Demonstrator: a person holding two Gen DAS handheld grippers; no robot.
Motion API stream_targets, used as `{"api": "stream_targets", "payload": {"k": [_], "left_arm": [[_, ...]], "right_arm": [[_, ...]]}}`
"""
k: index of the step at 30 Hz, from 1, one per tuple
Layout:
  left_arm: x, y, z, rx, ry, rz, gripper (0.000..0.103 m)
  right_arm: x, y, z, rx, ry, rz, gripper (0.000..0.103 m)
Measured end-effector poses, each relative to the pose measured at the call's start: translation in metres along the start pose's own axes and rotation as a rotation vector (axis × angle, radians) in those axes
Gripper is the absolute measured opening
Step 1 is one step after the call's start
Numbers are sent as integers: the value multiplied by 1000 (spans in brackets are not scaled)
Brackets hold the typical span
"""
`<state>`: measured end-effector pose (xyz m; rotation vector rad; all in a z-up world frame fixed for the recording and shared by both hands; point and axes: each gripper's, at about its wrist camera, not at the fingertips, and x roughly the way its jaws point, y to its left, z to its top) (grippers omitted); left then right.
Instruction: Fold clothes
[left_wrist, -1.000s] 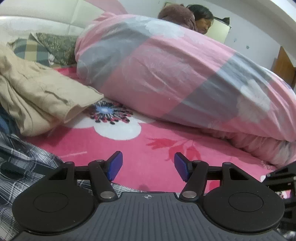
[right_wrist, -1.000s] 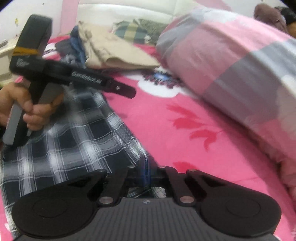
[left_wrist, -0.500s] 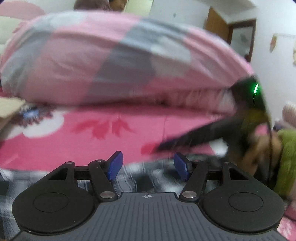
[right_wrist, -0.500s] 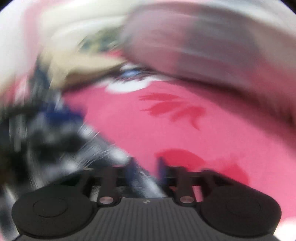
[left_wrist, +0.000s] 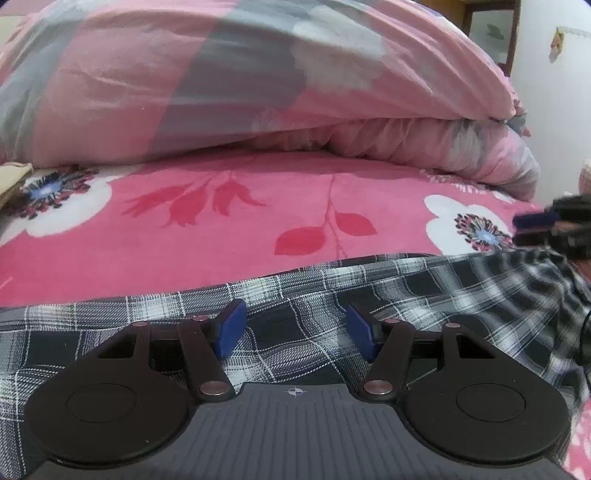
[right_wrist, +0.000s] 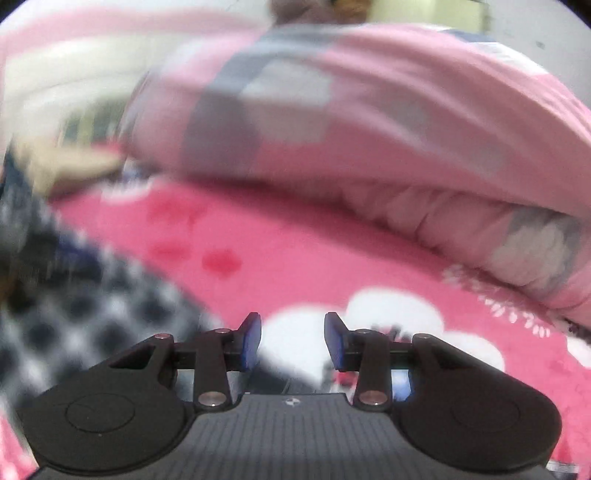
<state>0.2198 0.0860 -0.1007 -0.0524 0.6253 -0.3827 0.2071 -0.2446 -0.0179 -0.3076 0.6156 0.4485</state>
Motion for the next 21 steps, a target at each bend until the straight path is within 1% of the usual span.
{"api": "stream_targets", "payload": {"k": [2, 4, 5, 6, 7, 8, 9, 10, 12, 13, 15, 17, 19, 21], "left_arm": [[0, 0, -1, 3, 4, 4, 61], [1, 1, -1, -1, 5, 0, 61], [2, 2, -1, -6, 5, -3, 61], [2, 2, -1, -10, 6, -7, 61], [2, 3, -1, -16, 6, -11, 61], [2, 4, -1, -22, 6, -15, 61], [2, 5, -1, -25, 6, -17, 61], [2, 5, -1, -26, 6, -18, 61], [3, 4, -1, -22, 7, -16, 61], [3, 4, 0, -21, 8, -15, 61], [2, 4, 0, -19, 8, -14, 61], [3, 4, 0, -20, 9, -14, 62], [3, 4, 0, -20, 9, -15, 62], [3, 4, 0, -20, 9, -15, 62]], "right_arm": [[8, 4, -10, 3, 13, 25, 40], [33, 0, -20, 47, 74, -26, 40], [43, -10, -24, 96, 88, -64, 41], [52, -22, -28, 154, 94, -104, 46], [51, -39, -30, 264, 73, -143, 51], [47, -59, -33, 393, 42, -181, 50], [36, -78, -36, 518, 13, -269, 51], [18, -92, -42, 593, -21, -307, 51], [-22, -113, -56, 708, -95, -334, 50], [-41, -119, -63, 725, -115, -361, 51], [-79, -122, -76, 704, -120, -429, 52], [-107, -122, -90, 688, -98, -479, 55], [-128, -116, -104, 656, -56, -520, 55], [-142, -96, -115, 574, -25, -520, 55]]}}
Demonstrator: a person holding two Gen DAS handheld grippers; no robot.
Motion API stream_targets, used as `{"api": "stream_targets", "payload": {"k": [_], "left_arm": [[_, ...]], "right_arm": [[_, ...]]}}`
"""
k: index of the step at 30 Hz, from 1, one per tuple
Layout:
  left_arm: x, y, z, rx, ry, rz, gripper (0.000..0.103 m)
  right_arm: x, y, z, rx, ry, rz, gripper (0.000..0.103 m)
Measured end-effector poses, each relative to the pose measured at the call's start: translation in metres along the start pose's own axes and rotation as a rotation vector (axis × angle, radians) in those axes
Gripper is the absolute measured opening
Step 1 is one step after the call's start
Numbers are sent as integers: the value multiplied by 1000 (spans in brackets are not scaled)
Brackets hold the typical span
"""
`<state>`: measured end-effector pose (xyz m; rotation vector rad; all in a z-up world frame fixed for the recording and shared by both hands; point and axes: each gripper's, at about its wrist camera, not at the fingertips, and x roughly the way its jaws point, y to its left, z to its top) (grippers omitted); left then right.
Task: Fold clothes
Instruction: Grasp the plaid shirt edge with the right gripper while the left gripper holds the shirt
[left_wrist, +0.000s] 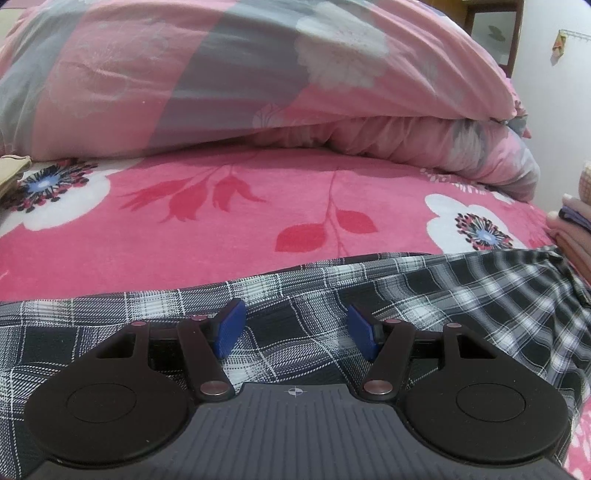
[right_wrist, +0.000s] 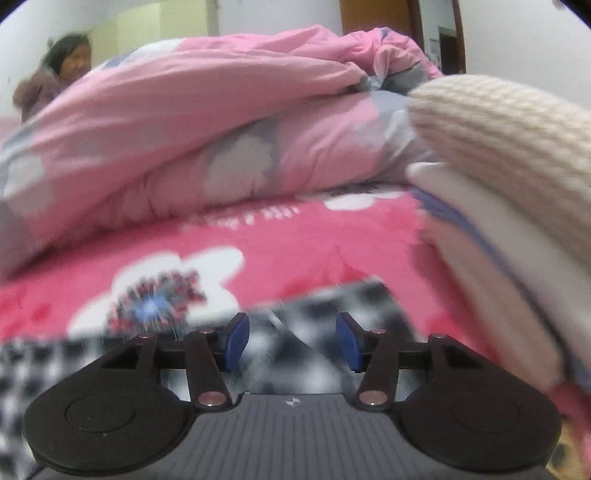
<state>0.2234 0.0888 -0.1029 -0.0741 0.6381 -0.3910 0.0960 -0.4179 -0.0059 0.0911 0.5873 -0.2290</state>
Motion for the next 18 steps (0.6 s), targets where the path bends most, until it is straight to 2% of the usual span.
{"api": "stream_targets", "payload": {"k": [3, 6, 9, 11, 12, 13, 18], "left_arm": [[0, 0, 0, 1, 0, 1, 62], [1, 0, 0, 3, 0, 1, 62], [1, 0, 0, 3, -1, 1, 62], [1, 0, 0, 3, -1, 0, 62], [1, 0, 0, 3, -1, 0, 62], [1, 0, 0, 3, -1, 0, 62], [1, 0, 0, 3, -1, 1, 62]], "right_arm": [[-14, 23, -27, -220, -3, 13, 55], [-5, 58, -50, -462, 12, -6, 55], [24, 71, -53, -537, 38, -17, 53], [44, 64, -49, -503, 77, -7, 39], [50, 58, -45, -470, 84, -5, 29], [53, 47, -38, -426, 76, -21, 8], [74, -10, 8, -218, 13, -135, 7]]}}
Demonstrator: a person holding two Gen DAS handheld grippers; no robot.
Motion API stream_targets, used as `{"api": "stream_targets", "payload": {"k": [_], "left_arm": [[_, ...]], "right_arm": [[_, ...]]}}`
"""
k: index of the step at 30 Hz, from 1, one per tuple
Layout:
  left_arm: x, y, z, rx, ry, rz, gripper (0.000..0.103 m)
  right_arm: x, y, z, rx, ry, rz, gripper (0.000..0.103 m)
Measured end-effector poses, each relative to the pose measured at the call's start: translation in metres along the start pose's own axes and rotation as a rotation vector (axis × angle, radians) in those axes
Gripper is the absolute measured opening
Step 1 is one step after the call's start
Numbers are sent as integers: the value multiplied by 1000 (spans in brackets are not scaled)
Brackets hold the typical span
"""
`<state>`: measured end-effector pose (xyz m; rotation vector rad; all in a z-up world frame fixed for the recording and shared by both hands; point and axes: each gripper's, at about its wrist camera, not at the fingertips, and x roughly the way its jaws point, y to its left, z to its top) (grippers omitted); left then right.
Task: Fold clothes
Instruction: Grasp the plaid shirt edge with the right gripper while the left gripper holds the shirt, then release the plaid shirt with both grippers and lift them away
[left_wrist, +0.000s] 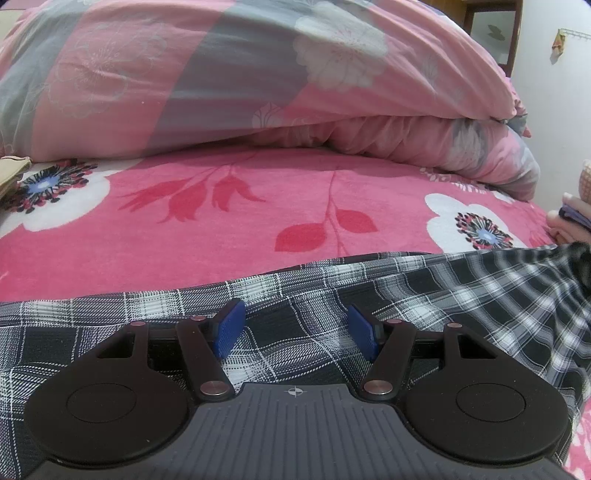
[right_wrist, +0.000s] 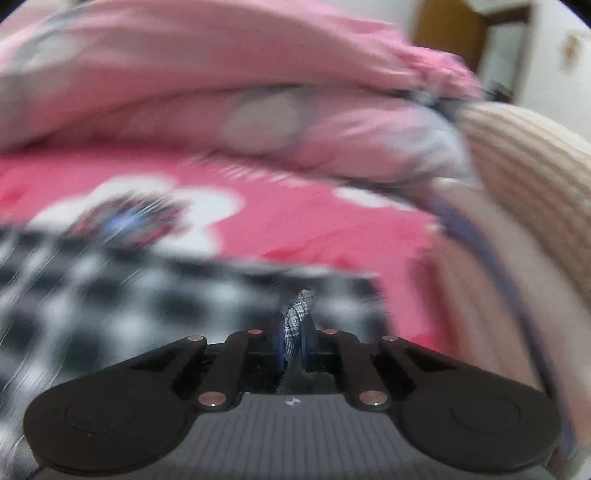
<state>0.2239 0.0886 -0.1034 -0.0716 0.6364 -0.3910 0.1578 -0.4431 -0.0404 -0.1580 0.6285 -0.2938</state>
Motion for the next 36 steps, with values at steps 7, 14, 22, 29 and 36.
{"api": "stream_targets", "payload": {"k": [7, 14, 22, 29, 36], "left_arm": [[0, 0, 0, -4, 0, -2, 62], [0, 1, 0, -4, 0, -3, 62], [0, 1, 0, -6, 0, -3, 62], [0, 1, 0, -8, 0, -4, 62], [0, 2, 0, -17, 3, -9, 62]], "right_arm": [[44, -29, 25, 55, 45, -56, 5], [59, -28, 32, 61, 60, -62, 5], [94, -34, 18, 95, 134, -64, 17], [83, -66, 27, 148, 118, -137, 43], [-2, -60, 34, 67, 16, -127, 42]]}}
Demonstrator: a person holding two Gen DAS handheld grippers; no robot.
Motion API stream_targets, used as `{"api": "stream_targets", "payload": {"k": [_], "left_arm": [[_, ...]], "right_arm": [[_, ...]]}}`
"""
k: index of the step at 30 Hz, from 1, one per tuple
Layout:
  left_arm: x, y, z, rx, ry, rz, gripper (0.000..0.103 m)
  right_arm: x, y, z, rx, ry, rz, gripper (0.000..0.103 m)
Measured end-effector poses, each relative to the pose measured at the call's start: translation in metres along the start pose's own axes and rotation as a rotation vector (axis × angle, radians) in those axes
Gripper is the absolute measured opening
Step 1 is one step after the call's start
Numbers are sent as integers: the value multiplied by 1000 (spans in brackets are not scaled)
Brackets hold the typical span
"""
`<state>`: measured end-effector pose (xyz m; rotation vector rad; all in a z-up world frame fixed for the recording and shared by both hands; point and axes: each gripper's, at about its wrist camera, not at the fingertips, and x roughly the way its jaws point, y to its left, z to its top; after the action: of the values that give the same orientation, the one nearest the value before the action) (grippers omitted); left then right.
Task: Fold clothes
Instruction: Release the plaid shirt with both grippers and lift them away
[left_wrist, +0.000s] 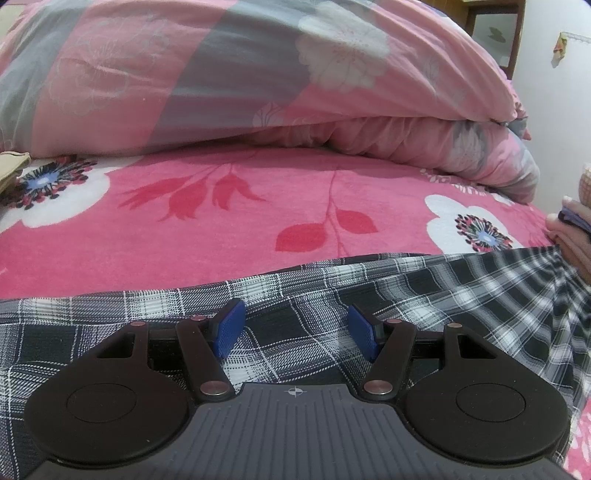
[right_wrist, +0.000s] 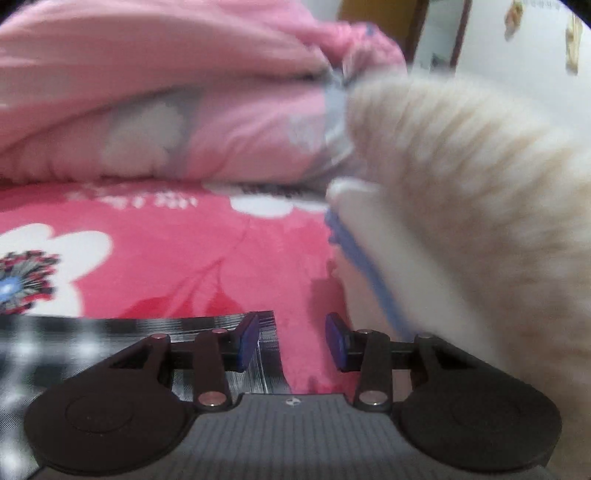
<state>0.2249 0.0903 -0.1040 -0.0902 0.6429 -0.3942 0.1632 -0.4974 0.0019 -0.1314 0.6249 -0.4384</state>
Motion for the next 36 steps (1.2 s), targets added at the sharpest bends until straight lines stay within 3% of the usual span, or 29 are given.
{"api": "stream_targets", "payload": {"k": [3, 5, 8, 10, 11, 13, 15, 18, 23, 29, 36], "left_arm": [[0, 1, 0, -5, 1, -4, 62], [1, 1, 1, -8, 1, -8, 64], [0, 4, 1, -24, -4, -32, 72], [-2, 7, 2, -46, -12, -45, 72], [-7, 6, 4, -53, -21, -14, 71], [-19, 2, 8, -58, -39, 49, 71], [-46, -12, 16, 4, -70, 115, 71], [-101, -33, 27, 53, -119, 137, 73], [-198, -60, 27, 53, -154, 170, 92], [-273, -76, 6, 10, -191, 215, 102], [-299, -74, -26, -68, -186, 224, 103]], "right_arm": [[-73, -16, -6, 74, -63, 12, 42], [-133, -31, -23, 201, -102, 52, 44], [-201, -36, -67, 410, -102, 211, 53], [-232, -25, -103, 509, -79, 331, 60], [-238, -16, -118, 524, -61, 372, 69], [-249, 4, -146, 546, -22, 442, 76], [-256, 20, -166, 555, 9, 497, 76], [-257, 37, -179, 532, 32, 539, 78], [-276, 52, -191, 454, -21, 557, 98], [-292, 66, -201, 419, -44, 588, 103], [-311, 92, -191, 342, -109, 586, 103]]}}
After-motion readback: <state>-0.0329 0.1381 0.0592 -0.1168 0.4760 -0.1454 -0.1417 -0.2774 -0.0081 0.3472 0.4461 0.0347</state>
